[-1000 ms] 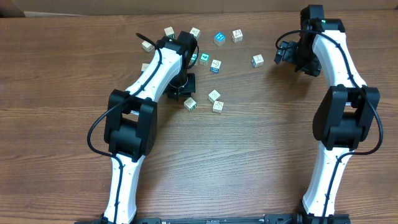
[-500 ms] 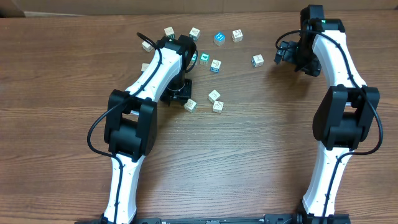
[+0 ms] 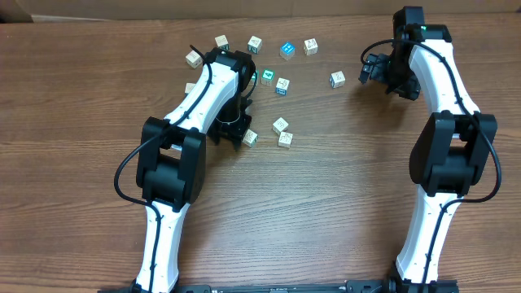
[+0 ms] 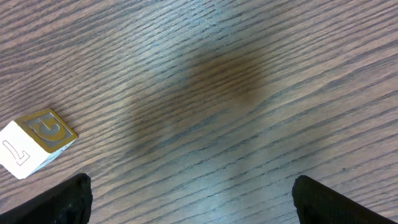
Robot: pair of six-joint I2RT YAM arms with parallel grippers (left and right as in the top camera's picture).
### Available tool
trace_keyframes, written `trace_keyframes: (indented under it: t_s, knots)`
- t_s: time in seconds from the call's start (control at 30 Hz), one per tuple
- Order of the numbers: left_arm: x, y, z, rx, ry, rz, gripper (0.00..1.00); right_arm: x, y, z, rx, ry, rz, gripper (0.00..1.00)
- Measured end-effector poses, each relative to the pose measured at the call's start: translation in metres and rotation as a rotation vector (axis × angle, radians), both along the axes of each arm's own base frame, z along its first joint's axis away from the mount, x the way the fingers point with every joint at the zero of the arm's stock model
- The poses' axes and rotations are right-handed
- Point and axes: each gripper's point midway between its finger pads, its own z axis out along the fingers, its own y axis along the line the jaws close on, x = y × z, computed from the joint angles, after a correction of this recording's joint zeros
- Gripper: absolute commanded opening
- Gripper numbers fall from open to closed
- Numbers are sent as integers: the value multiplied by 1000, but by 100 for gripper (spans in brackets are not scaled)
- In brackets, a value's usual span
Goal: Form a circle
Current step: 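Move the left gripper up toward the arc's upper left blocks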
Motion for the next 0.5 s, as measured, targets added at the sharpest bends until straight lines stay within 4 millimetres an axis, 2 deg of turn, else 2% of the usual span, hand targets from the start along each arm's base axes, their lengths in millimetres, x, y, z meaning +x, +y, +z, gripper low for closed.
trace_keyframes:
  t_s: [0.27, 0.37, 0.5]
  knots:
    - [6, -15, -2, -98, -14, -59, 50, 0, 0, 0, 0, 0, 0, 100]
    - [6, -16, -2, -104, -13, -64, 29, 0, 0, 0, 0, 0, 0, 100]
    - [7, -21, -2, -139, -15, -77, 29, 0, 0, 0, 0, 0, 0, 100]
